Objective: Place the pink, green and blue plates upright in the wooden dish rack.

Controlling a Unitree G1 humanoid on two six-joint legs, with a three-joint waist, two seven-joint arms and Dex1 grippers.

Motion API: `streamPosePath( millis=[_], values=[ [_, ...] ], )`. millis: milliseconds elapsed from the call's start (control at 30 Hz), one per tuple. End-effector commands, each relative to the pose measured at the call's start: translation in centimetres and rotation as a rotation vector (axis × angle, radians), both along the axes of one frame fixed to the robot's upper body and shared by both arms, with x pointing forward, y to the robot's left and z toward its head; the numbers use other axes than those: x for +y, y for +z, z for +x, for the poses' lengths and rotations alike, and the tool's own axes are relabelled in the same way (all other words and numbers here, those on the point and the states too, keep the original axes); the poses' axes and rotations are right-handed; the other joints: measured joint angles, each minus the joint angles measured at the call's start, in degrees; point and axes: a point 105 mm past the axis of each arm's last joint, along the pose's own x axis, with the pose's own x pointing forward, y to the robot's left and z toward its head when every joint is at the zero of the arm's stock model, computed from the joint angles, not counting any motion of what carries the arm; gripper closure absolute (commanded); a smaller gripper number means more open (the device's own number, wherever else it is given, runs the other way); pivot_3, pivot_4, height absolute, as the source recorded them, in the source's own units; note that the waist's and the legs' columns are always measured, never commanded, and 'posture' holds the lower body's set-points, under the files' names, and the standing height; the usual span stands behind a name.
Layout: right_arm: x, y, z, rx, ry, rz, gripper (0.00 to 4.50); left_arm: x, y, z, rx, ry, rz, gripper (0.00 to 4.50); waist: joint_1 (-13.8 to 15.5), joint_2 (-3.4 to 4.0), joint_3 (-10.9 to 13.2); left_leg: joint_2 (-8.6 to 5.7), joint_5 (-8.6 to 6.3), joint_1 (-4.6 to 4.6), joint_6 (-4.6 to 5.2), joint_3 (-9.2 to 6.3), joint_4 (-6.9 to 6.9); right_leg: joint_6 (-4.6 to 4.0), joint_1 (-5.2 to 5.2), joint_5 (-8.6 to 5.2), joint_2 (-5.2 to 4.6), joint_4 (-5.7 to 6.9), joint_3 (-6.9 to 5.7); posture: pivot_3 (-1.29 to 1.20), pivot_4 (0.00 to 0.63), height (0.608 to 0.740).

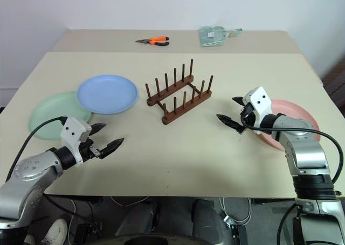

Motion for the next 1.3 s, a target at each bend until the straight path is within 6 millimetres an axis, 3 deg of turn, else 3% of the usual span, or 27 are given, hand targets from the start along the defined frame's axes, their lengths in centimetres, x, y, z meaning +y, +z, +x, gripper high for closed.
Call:
streamPosePath(
  millis=[33, 433, 600, 667, 1000, 1200, 1300],
  values=[
    [0.4, 0.7, 0.0, -0.035, 0.01, 0.0, 0.0, -0.3, 0.7, 0.2, -0.032, -0.017, 0.004, 0.07, -0.03, -0.05, -0.03, 0.0, 0.0, -0.07, 0.0, 0.01, 0.0, 0.02, -0.03, 0.02, 0.0, 0.01, 0.01, 0.0, 0.15, 0.74],
    [0.4, -0.2, -1.4, 0.016, 0.003, -0.013, 0.0, -1.9, 0.5, 0.3, -0.028, -0.087, -0.01, 0.07, 0.04, -0.14, -0.09, 0.01, 0.21, -0.47, -0.07, 0.02, 0.01, 0.05, -0.26, 0.24, 0.03, 0.02, 0.0, 0.0, 0.15, 0.74],
    [0.7, -0.1, -2.6, 0.033, -0.008, 0.051, 0.0, -4.6, -0.1, 0.5, 0.012, -0.176, -0.071, 0.07, 0.01, -0.15, -0.09, 0.0, 0.25, -0.5, -0.07, 0.03, 0.09, 0.15, -0.26, 0.33, 0.03, 0.02, 0.0, 0.0, 0.15, 0.74],
    [1.2, -0.2, -3.2, 0.034, -0.013, 0.068, 0.0, -6.3, -0.5, 1.6, -0.01, -0.173, -0.049, 0.07, 0.03, -0.15, -0.1, 0.0, 0.25, -0.51, -0.07, 0.03, 0.1, 0.18, -0.28, 0.35, 0.03, 0.02, 0.01, 0.0, 0.15, 0.74],
    [7.4, -1.3, -6.0, 0.067, 0.069, 0.154, 0.0, -11.1, -5.0, 6.0, -0.006, -0.201, 0.085, 0.07, 0.18, -0.19, -0.13, -0.02, 0.26, -0.56, -0.08, 0.04, 0.28, 0.41, -0.3, 0.53, 0.07, 0.07, 0.01, 0.0, 0.15, 0.74],
    [8.5, -1.3, -6.0, 0.062, 0.076, 0.157, 0.0, -14.6, -6.3, 8.3, -0.008, -0.242, 0.087, 0.07, 1.74, -0.1, -0.19, -0.09, 0.38, -0.55, 0.02, 0.06, 0.45, 0.59, -0.19, 0.54, 0.03, -0.01, 0.0, 0.0, 0.15, 0.74],
    [8.3, -1.4, -6.1, 0.063, 0.072, 0.153, 0.0, -15.9, -6.7, 8.4, -0.008, -0.287, 0.085, 0.89, 1.73, -0.12, -0.22, -0.12, 0.48, -0.56, 0.05, 0.05, 0.46, 0.69, -0.17, 0.6, -0.01, 0.0, -0.01, 0.0, 0.15, 0.74]
  ],
)
